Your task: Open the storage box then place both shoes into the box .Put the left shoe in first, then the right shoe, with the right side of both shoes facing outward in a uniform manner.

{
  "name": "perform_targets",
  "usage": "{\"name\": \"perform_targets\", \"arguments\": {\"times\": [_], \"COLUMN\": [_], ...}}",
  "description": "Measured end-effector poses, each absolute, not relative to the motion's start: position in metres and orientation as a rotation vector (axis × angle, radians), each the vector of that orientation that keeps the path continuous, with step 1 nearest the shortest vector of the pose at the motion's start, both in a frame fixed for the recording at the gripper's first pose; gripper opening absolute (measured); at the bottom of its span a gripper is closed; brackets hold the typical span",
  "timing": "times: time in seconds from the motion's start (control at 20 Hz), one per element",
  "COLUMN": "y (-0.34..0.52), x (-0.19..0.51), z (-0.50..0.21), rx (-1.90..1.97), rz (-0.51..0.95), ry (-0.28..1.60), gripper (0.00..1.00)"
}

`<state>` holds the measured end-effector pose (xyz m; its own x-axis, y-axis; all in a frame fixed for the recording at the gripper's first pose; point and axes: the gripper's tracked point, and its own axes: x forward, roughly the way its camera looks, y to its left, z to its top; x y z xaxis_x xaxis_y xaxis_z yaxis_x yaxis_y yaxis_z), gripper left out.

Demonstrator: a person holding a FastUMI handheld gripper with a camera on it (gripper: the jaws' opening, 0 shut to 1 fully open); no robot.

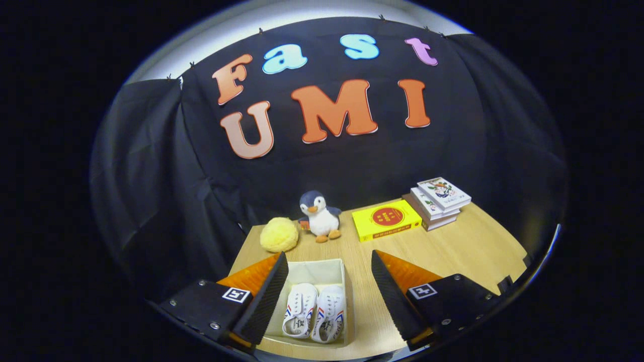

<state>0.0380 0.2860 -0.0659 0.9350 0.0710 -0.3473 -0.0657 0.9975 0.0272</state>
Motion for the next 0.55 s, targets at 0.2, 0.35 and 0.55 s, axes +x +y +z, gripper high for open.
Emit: {"name": "perform_targets", "arguments": {"times": [0.2, 0.35, 0.55], "y": [0.271, 0.255, 0.234], "x": [0.025, 0.019, 0.015], "z": [-0.039, -0.03, -0.023], "rx": [0.017, 0.031, 0.026], "rz": [0.079, 0.07, 0.05], "ry": [0.278, 0.248, 0.216], "gripper": [0.98, 0.98, 0.98]}}
